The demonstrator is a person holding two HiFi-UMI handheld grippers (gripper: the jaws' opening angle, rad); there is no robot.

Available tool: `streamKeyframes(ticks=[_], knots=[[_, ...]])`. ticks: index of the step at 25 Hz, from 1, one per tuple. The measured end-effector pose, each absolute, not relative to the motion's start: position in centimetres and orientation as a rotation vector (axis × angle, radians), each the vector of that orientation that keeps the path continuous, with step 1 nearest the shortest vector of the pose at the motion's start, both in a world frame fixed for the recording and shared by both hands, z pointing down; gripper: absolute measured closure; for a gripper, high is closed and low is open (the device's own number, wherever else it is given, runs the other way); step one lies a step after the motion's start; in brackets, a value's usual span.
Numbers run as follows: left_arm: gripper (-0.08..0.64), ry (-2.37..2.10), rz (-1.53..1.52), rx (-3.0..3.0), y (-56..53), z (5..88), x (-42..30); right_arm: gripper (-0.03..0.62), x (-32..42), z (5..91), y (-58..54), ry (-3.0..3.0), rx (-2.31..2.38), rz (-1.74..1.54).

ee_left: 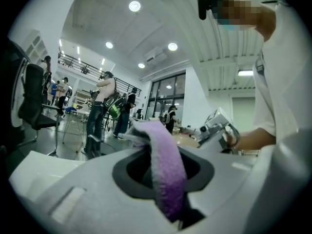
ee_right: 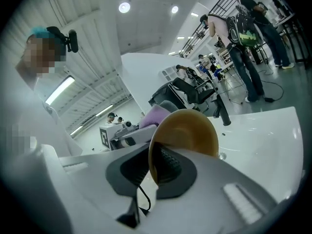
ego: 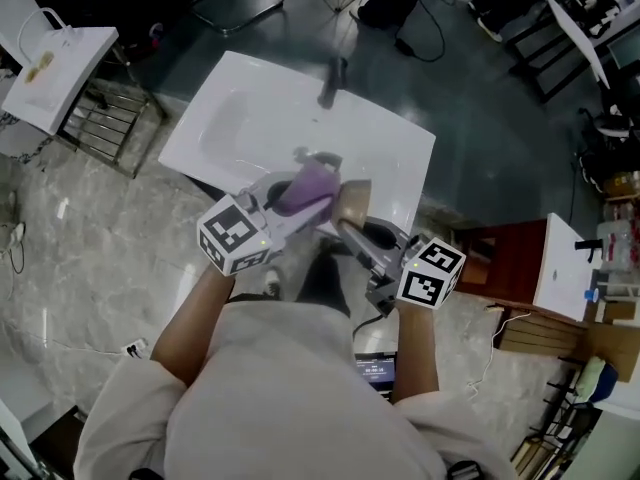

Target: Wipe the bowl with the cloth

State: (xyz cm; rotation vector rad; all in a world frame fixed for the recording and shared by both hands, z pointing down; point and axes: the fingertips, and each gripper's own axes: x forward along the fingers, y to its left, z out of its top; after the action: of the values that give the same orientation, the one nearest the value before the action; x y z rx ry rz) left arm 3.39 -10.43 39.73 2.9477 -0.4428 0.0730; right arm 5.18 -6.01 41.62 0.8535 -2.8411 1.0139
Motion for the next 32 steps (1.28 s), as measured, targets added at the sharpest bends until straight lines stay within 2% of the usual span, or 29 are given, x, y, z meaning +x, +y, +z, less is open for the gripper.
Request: streamKeyframes(ticks=[14,32], knots=[[0.471,-0.527,0.176,2.862,-12.5,43.8,4.4,0.578,5.9,40.8,-8.0,-2.92,0.821,1.05],[0.471,-0.429,0.072,2.878,-14.3,40.2,7.6,0.578,9.5,41.4,-11.8,-2.801,0.9,0.982]])
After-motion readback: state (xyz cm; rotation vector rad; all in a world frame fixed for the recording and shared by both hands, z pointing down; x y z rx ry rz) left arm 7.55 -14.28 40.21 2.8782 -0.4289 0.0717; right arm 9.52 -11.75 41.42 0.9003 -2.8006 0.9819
